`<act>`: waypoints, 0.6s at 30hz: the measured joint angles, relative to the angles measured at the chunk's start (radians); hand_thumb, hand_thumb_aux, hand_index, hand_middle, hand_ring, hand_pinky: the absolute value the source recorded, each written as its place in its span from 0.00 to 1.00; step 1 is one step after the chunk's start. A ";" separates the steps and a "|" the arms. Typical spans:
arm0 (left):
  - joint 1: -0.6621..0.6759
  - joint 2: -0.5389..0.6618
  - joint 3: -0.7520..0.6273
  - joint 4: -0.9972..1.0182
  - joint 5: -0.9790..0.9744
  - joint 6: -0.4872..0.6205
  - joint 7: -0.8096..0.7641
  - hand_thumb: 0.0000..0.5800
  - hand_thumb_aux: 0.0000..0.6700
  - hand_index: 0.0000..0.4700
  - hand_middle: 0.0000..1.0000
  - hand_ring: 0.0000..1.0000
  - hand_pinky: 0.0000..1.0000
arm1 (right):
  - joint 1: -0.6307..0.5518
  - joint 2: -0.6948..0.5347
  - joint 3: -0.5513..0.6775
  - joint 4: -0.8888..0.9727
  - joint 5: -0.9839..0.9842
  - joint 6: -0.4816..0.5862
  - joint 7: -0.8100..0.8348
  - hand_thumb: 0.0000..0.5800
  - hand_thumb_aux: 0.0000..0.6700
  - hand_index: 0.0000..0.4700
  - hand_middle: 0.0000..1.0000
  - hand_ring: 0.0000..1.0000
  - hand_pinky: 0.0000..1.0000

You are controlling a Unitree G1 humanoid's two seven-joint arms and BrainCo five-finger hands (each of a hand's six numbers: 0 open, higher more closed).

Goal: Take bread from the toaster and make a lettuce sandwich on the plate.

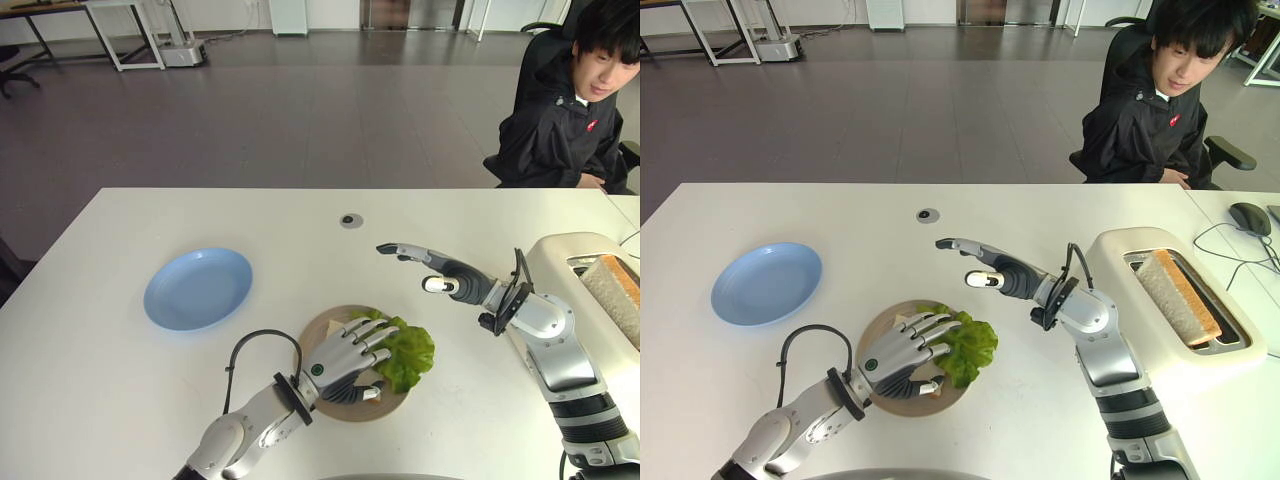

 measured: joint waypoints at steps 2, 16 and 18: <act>-0.005 -0.001 -0.002 0.011 0.000 0.006 0.002 1.00 0.93 0.93 0.00 0.00 0.00 | 0.000 0.000 0.002 -0.001 0.000 0.001 0.001 0.00 0.00 0.00 0.00 0.00 0.00; 0.011 0.040 0.043 -0.016 -0.075 0.009 0.011 1.00 1.00 1.00 0.00 0.00 0.00 | 0.000 0.001 0.008 -0.001 0.000 0.002 0.003 0.00 0.00 0.00 0.00 0.00 0.00; 0.023 0.061 0.081 -0.033 -0.104 0.011 0.007 1.00 1.00 1.00 0.00 0.00 0.00 | 0.000 0.001 0.008 -0.001 0.000 0.001 0.004 0.00 0.00 0.00 0.00 0.00 0.00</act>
